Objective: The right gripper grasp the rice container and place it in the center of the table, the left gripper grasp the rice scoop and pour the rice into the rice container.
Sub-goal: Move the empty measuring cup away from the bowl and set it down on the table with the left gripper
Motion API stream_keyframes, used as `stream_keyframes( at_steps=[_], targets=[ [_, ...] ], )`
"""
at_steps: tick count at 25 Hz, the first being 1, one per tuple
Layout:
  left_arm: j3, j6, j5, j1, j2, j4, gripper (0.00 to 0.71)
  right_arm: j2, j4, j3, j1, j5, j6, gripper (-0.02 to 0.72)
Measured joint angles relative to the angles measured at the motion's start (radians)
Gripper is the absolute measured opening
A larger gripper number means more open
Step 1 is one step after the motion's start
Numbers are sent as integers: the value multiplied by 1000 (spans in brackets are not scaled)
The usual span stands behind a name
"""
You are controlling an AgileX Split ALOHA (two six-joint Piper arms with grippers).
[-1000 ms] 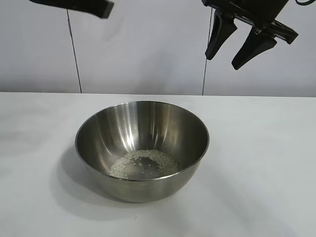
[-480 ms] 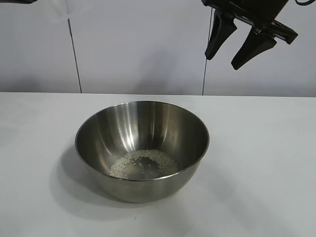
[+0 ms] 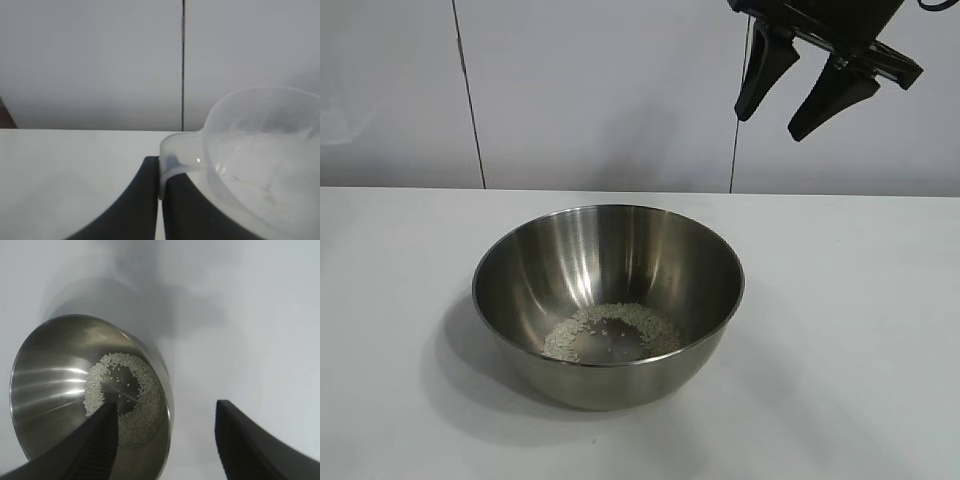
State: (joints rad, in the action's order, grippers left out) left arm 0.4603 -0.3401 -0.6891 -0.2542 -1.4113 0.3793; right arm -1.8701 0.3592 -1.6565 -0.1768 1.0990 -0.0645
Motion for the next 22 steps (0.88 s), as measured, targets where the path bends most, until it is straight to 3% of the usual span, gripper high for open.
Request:
stream_keyframes(
  at_steps=[5, 9, 22],
  targets=[
    [-29, 167, -145, 0, -209, -200, 8, 0, 0, 0, 0, -1, 0, 399],
    [-29, 189, -254, 0, -335, -229, 8, 0, 0, 0, 0, -1, 0, 399],
    [-28, 173, -291, 0, -521, -275, 8, 0, 0, 0, 0, -2, 0, 399]
  ],
)
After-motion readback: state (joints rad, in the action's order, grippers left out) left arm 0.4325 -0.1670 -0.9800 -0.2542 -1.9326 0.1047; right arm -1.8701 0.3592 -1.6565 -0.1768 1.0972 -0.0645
